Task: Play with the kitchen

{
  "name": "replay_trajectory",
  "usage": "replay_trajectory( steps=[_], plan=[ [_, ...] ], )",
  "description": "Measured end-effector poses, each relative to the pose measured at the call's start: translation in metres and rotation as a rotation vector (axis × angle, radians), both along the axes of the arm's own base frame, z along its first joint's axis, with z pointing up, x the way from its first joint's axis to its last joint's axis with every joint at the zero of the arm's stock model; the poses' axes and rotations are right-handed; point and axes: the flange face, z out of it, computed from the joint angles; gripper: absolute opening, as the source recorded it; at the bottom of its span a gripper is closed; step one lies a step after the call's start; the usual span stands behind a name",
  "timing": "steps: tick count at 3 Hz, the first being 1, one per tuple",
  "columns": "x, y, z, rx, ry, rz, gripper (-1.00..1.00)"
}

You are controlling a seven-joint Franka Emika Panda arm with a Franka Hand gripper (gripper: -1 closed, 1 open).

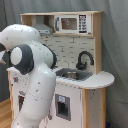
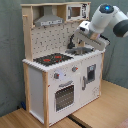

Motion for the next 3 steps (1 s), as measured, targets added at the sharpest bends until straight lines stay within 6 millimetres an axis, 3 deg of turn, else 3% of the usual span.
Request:
replay_trajectory(
  steps=[3],
  plan=[
    [-0.088, 0.050, -0.069, -0.185, -0.027, 0.212, 1.00]
  ],
)
